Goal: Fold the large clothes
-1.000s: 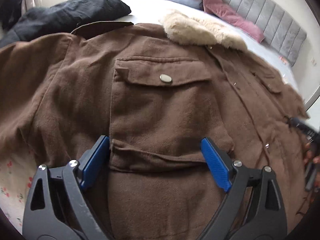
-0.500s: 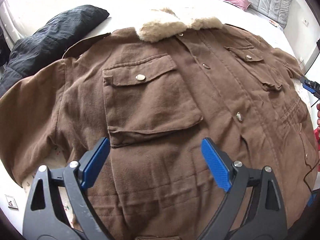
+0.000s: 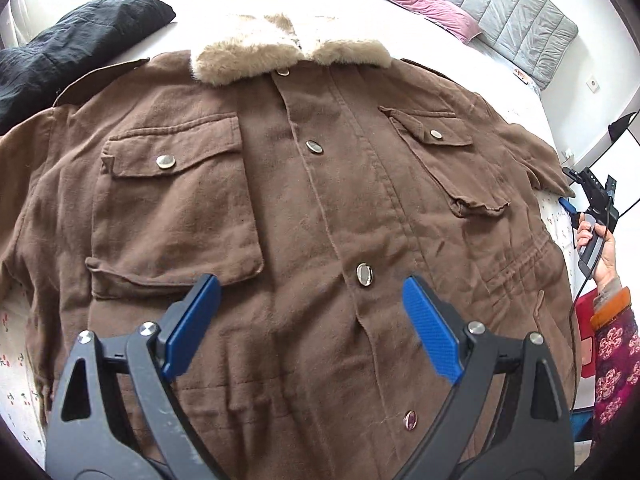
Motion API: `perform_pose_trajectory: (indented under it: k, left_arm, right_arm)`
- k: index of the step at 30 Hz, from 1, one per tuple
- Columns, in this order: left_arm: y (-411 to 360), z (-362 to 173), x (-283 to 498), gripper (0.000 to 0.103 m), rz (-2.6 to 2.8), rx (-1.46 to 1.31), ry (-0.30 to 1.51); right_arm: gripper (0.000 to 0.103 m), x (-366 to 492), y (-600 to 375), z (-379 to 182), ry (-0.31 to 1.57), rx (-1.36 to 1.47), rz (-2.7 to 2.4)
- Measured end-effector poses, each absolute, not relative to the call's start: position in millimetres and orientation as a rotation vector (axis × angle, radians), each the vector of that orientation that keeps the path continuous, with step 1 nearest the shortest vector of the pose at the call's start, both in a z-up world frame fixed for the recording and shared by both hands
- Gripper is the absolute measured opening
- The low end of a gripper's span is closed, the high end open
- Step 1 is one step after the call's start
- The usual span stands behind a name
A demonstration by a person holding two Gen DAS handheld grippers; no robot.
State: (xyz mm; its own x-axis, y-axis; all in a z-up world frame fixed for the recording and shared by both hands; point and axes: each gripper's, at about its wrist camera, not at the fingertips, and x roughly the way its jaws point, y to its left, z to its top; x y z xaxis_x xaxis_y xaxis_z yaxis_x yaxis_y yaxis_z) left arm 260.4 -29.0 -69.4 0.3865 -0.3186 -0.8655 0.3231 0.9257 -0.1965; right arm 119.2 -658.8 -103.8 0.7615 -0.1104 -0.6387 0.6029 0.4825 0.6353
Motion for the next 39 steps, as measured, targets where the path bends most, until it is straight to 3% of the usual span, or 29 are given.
perform_pose_trajectory:
  k: [2, 5, 8, 9, 10, 19, 27, 31, 35, 39]
  left_arm:
    - [-29, -73, 261, 0.092, -0.402, -0.006, 1.095]
    - [-28, -80, 265, 0.092, -0.389, -0.022, 1.102]
    - [-25, -80, 268, 0.092, -0.389, -0.035, 1.106]
    - [-24, -78, 268, 0.092, -0.389, -0.035, 1.102]
    - [-23, -76, 269, 0.093, -0.391, -0.032, 1.095]
    - [9, -49, 284, 0.092, -0.4, -0.111, 1.003]
    - [28, -30, 302, 0.092, -0.404, -0.175, 0.954]
    - [41, -26, 304, 0.092, -0.416, -0.226, 0.937]
    - [52, -32, 310, 0.092, -0.4, -0.261, 0.932]
    - [64, -48, 321, 0.092, -0.369, -0.298, 0.947]
  right_arm:
    - [0.077, 126, -670, -107, 0.543, 0.991, -0.494]
    - [0.062, 135, -686, -112, 0.511, 0.997, -0.572]
    - [0.035, 139, -698, -115, 0.509, 1.006, -0.666]
    - [0.018, 138, -701, -113, 0.522, 1.018, -0.699]
    - [0.01, 139, -702, -111, 0.522, 1.028, -0.709]
    - [0.005, 149, -631, 31, 0.347, 0.761, -0.495]
    - [0.006, 223, -462, 140, 0.349, 0.493, -0.105]
    - [0.006, 251, -358, 139, 0.441, 0.386, 0.111]
    - [0.011, 274, -260, 101, 0.606, 0.302, 0.312]
    - [0.036, 287, -201, 38, 0.828, 0.328, 0.511]
